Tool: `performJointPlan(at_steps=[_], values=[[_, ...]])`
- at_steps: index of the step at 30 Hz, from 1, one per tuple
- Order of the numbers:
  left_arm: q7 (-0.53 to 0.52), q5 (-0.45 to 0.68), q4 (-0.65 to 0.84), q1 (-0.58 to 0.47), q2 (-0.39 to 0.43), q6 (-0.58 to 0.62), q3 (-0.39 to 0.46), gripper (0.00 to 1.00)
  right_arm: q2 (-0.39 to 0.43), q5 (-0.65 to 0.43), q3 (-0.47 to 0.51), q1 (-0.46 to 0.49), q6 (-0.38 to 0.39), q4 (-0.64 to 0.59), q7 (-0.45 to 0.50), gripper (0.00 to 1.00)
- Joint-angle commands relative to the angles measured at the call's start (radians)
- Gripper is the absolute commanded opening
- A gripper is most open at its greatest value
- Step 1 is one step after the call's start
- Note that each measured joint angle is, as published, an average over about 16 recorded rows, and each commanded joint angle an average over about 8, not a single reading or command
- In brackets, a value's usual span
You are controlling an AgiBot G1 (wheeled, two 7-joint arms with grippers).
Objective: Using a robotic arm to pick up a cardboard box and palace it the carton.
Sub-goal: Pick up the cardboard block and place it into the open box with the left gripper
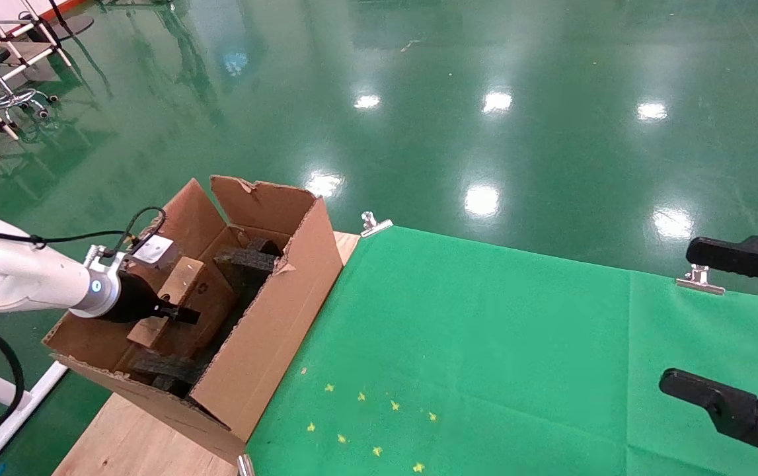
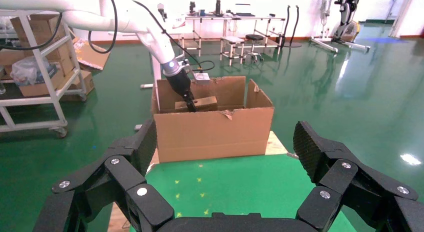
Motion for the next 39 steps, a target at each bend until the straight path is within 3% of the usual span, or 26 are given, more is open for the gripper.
performJointPlan(at_steps=[1,27,39], values=[[0.000,0.000,0.000,0.001,0.000,-0.002,0.000,1.00,0.000,0.000,0.000,0.000,0.000,0.000,0.000,1.00],[0.014,0.011,-0.014,-0.065,-0.026,0.038,0.007,1.00,0.000,0.000,0.000,0.000,0.000,0.000,0.000,1.00],[0.019,-0.017,-0.074,-0.188,-0.079,0.123,-0.013,1.00,0.000,0.000,0.000,0.000,0.000,0.000,0.000,1.00]])
